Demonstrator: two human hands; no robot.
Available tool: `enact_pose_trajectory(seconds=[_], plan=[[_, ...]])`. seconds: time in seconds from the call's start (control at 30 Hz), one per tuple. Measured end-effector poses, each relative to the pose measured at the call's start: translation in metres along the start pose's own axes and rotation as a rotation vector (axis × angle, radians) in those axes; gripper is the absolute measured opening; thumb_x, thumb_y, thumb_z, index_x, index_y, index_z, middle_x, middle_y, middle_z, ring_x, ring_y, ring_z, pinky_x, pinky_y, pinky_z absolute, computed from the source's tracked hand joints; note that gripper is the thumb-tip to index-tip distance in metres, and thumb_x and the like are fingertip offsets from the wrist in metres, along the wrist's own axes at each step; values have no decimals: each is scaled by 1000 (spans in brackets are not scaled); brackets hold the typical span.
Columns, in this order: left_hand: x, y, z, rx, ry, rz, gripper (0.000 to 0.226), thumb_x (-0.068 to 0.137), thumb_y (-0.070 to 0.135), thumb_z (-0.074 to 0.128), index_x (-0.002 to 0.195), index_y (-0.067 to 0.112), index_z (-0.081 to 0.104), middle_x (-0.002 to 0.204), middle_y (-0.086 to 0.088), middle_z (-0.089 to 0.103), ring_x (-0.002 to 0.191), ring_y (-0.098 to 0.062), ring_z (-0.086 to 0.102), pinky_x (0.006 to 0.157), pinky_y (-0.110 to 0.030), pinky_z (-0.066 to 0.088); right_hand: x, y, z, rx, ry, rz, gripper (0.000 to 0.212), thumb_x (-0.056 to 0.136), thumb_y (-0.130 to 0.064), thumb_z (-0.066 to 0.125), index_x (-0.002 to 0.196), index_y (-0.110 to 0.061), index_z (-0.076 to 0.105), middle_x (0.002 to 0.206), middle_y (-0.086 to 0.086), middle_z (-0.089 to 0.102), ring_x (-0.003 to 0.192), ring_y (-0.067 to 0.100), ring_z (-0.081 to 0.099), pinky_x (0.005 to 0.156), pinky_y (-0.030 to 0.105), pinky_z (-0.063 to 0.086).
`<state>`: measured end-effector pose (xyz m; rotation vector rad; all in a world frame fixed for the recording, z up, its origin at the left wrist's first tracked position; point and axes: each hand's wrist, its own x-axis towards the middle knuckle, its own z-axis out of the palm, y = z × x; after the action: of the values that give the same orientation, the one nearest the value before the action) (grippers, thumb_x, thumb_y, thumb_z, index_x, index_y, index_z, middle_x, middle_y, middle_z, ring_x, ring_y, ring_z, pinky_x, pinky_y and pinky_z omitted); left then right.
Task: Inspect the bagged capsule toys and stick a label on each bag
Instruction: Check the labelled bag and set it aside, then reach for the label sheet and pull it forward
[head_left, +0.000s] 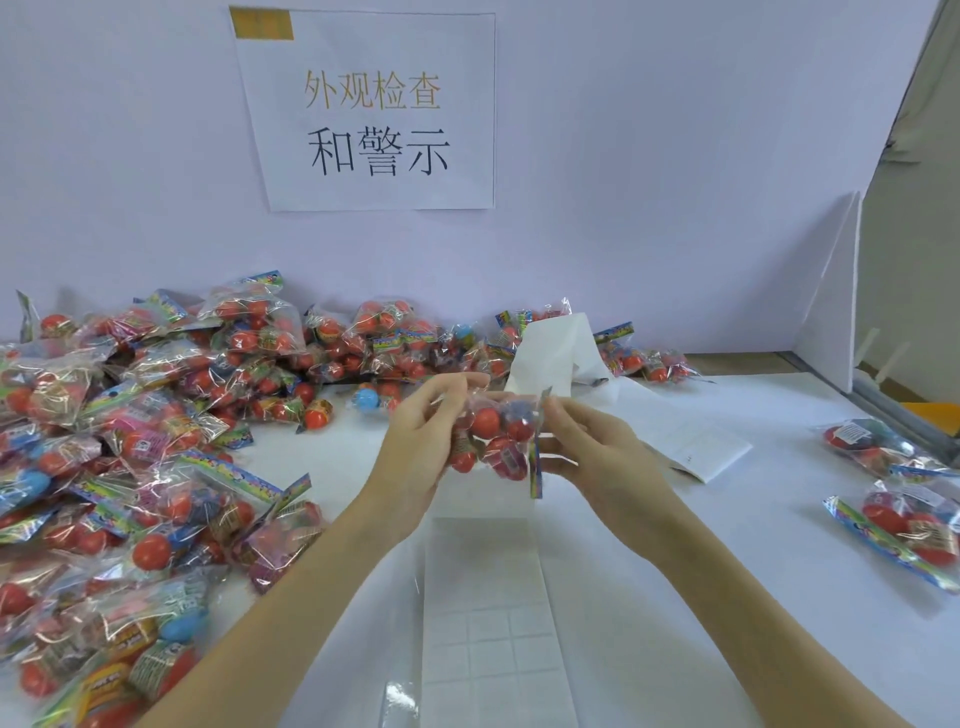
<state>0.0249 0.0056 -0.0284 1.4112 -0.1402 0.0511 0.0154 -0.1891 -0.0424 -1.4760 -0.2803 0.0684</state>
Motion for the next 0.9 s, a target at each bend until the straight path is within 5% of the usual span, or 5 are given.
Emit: enact_pose_trajectory(seconds=[0.1, 0.27, 0.43, 0.63, 0.9], plan=[[-1, -2, 3, 91, -31, -2, 33, 108, 40, 47, 118, 17, 69, 111, -3, 78, 75, -23, 72, 59, -29, 55, 1, -1, 3, -46, 91, 10, 40, 91, -46, 71, 114, -14, 77, 111, 14, 76, 108, 41, 69, 96, 53, 59], [1, -2, 4, 112, -57, -3, 46, 90, 54, 61, 110, 15, 76, 115, 3, 77, 108, -23, 73, 86, -36, 61, 2, -5, -2, -85, 221, -5, 22, 106, -13, 57, 104, -18, 79, 100, 5, 81, 94, 21, 76, 93, 42, 60], [0, -3, 5, 92, 47, 91, 29, 95, 38, 68, 93, 12, 81, 97, -4, 81, 86, -25, 78, 68, -27, 62, 3, -2, 0, -87, 329, -38, 23, 107, -20, 57, 100, -17, 79, 96, 21, 75, 80, 32, 60, 80, 45, 50], [3, -11, 0, 290, 182, 273, 17, 95, 33, 70, 91, 21, 82, 87, 7, 80, 71, -18, 78, 64, -24, 62, 2, -3, -1, -94, 294, -44, 27, 109, -26, 52, 108, -16, 76, 102, 2, 79, 98, 18, 73, 89, 34, 55], [4, -12, -2, 433, 142, 307, 40, 99, 43, 57, 84, 9, 72, 76, 4, 75, 59, -19, 72, 58, -32, 61, 1, -1, 1, -68, 224, -14, 19, 101, -30, 66, 103, -20, 82, 93, 2, 81, 84, 12, 74, 73, 19, 57]])
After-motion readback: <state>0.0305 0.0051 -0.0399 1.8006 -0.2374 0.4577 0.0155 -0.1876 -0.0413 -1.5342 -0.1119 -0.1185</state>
